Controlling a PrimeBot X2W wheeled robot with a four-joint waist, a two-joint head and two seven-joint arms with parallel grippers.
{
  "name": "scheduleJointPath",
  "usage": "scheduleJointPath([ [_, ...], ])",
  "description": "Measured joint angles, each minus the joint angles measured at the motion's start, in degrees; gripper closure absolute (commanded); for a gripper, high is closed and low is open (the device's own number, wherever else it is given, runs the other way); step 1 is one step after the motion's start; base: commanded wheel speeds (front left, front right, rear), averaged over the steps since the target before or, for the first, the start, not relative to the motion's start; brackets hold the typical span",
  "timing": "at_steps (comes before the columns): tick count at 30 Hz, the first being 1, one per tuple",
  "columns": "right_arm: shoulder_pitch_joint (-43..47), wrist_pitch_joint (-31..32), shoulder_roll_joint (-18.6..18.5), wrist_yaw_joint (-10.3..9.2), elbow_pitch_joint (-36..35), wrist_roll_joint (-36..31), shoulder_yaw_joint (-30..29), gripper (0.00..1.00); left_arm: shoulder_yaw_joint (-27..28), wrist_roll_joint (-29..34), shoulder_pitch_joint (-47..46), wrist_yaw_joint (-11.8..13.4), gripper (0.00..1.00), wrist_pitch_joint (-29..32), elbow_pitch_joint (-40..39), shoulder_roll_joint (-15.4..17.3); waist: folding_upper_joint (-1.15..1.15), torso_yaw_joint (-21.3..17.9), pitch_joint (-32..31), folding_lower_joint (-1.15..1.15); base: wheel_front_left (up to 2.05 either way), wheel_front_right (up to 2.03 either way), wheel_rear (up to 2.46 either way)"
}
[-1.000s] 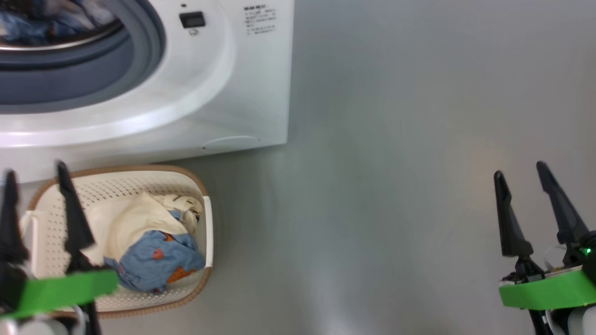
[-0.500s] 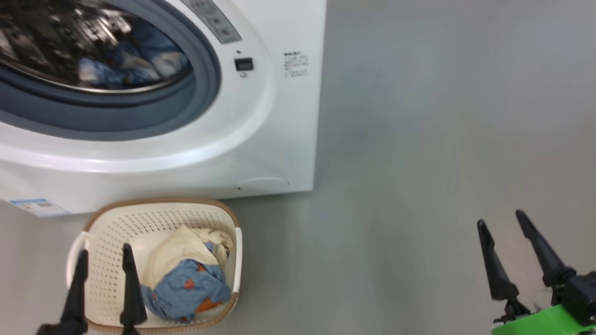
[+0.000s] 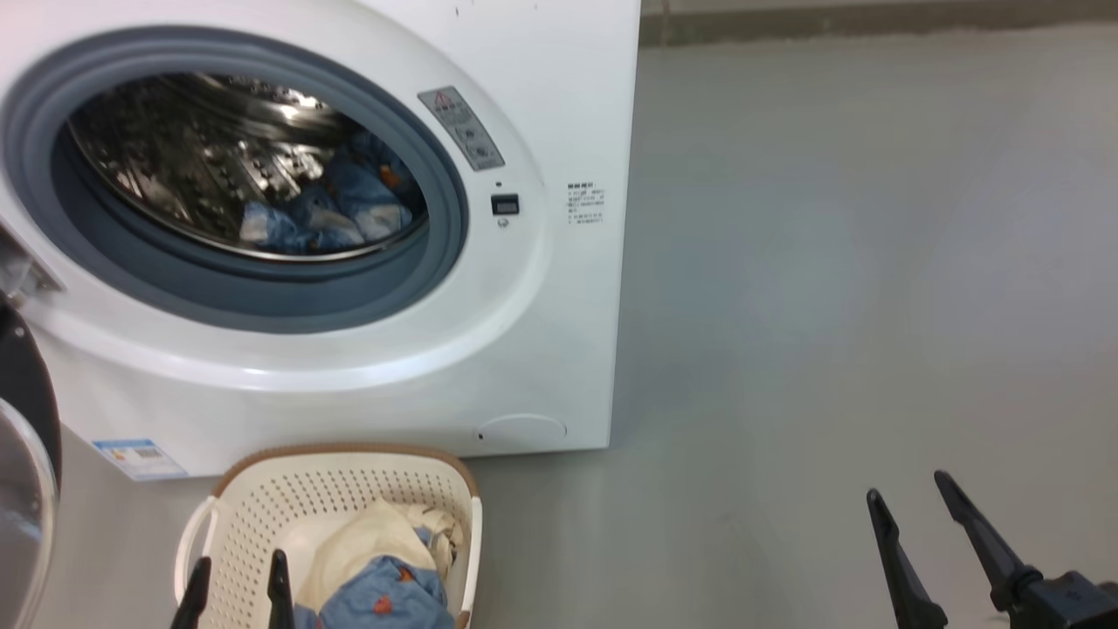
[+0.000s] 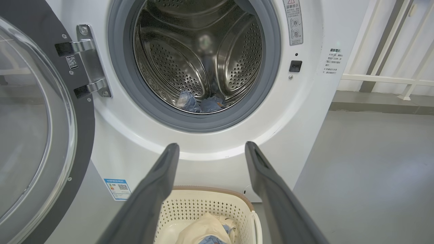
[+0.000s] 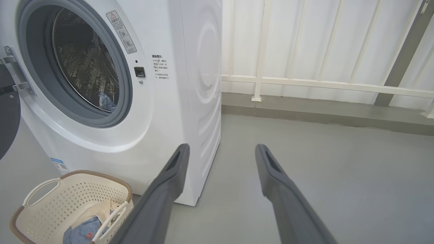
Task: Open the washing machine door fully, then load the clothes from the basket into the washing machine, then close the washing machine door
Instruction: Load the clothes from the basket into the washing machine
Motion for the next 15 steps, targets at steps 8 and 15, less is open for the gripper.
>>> scheduleJointPath([
  [8, 2.15, 0.00, 0.51, 0.00, 0.00, -0.34, 0.02, 0.00, -0.55, 0.00, 1.67, -1.08, 0.00, 0.00, 0.91, -0.01, 0.00, -0.15, -4.43, 0.00, 0.00, 0.00, 0.00],
  [15, 2.67, 0.00, 1.41, 0.00, -0.07, -0.35, -0.02, 0.00, -0.82, 0.00, 1.68, -1.62, 0.00, 0.00, 1.49, -0.01, 0.00, -0.43, -5.07, 0.00, 0.00, 0.00, 0.00],
])
